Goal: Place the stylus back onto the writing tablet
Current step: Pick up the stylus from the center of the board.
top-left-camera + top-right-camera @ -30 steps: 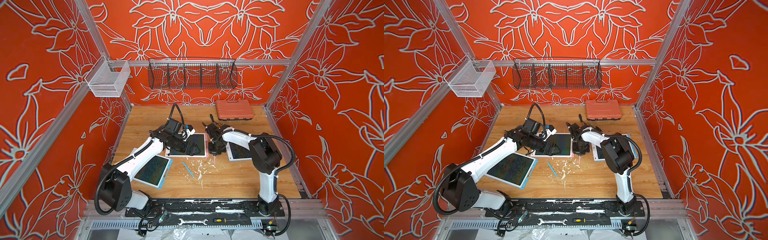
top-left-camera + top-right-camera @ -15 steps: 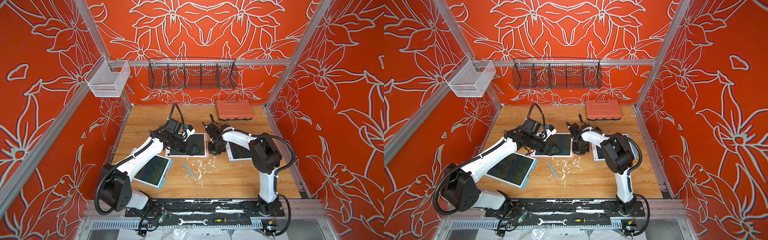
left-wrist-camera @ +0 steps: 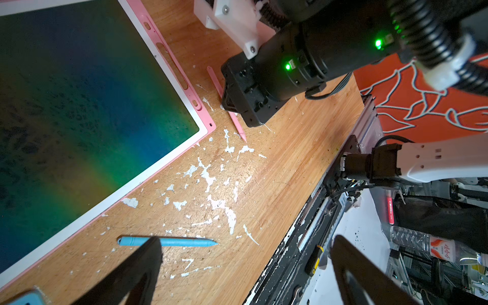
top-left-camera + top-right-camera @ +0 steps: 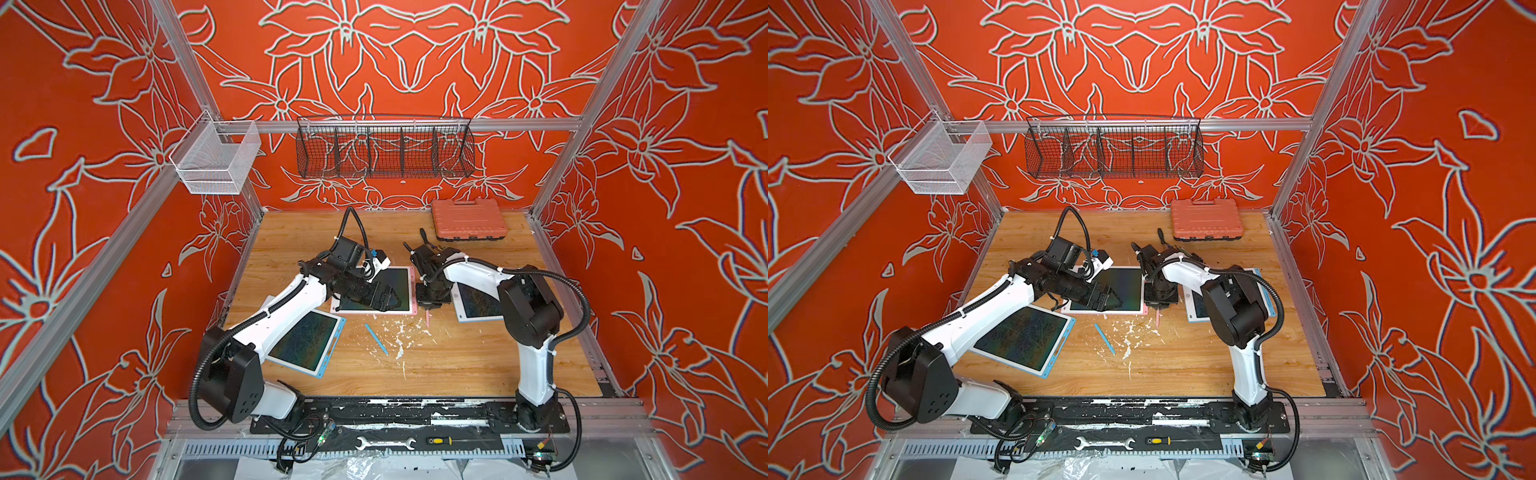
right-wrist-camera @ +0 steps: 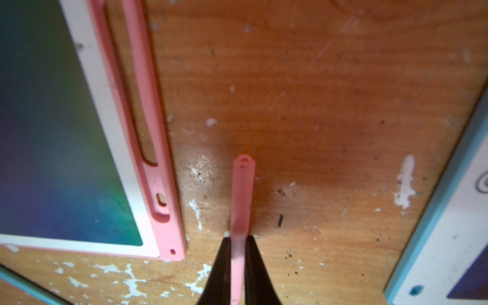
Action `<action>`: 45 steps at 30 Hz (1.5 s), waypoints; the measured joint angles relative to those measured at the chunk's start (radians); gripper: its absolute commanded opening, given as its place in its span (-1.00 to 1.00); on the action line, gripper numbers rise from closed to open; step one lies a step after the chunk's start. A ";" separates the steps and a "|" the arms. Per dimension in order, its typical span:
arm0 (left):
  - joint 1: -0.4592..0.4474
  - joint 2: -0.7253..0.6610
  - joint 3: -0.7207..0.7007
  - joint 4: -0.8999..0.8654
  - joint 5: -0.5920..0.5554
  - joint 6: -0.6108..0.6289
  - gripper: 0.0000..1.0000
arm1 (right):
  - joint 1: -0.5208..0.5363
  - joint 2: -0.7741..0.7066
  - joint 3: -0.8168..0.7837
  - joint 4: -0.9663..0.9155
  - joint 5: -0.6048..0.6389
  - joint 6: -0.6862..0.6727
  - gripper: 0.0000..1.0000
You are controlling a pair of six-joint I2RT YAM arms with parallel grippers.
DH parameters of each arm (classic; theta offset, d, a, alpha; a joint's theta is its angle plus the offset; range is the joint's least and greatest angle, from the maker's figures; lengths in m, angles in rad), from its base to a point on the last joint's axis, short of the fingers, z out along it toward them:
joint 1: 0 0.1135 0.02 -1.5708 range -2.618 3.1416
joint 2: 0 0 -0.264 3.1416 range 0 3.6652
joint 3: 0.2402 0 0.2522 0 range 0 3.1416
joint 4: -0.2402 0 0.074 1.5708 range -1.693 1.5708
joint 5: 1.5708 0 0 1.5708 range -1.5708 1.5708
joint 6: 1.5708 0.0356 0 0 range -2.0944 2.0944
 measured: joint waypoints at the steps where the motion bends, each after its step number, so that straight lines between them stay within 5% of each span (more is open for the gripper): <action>1: 0.000 0.000 0.000 0.000 0.000 0.000 0.95 | 0.000 0.000 0.001 0.000 0.000 0.000 -0.76; 45: 0.000 0.000 -0.011 -0.001 -0.093 -0.016 0.95 | 0.000 0.151 0.318 -0.053 0.000 -0.002 -0.76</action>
